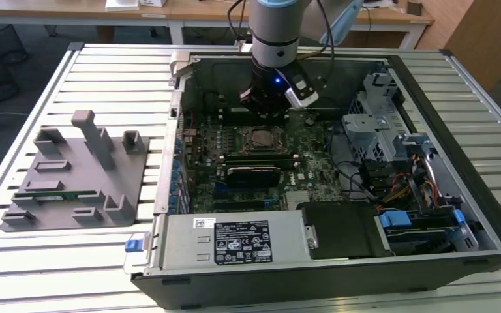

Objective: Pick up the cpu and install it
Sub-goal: 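Install the first cpu locking lever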

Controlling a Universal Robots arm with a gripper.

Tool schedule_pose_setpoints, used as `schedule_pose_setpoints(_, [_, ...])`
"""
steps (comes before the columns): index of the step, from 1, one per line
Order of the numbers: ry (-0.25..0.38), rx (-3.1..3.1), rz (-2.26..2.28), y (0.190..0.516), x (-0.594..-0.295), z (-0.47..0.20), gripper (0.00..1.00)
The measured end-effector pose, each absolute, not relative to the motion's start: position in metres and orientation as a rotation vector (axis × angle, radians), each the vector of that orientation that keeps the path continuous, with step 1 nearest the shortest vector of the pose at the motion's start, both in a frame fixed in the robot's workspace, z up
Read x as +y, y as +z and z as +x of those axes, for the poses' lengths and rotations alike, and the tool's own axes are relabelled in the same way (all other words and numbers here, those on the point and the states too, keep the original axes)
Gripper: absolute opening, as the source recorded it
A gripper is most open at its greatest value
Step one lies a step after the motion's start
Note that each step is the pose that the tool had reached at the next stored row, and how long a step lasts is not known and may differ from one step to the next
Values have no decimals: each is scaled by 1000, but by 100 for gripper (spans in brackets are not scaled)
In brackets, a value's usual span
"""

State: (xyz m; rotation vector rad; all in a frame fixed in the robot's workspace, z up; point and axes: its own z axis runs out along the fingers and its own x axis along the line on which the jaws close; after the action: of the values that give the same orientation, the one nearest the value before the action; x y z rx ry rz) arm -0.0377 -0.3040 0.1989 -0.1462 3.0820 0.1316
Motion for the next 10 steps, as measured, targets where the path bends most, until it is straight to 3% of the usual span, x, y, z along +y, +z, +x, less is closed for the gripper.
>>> schedule_pose_setpoints(10, [131,3082,-146,201,-304,-38,11])
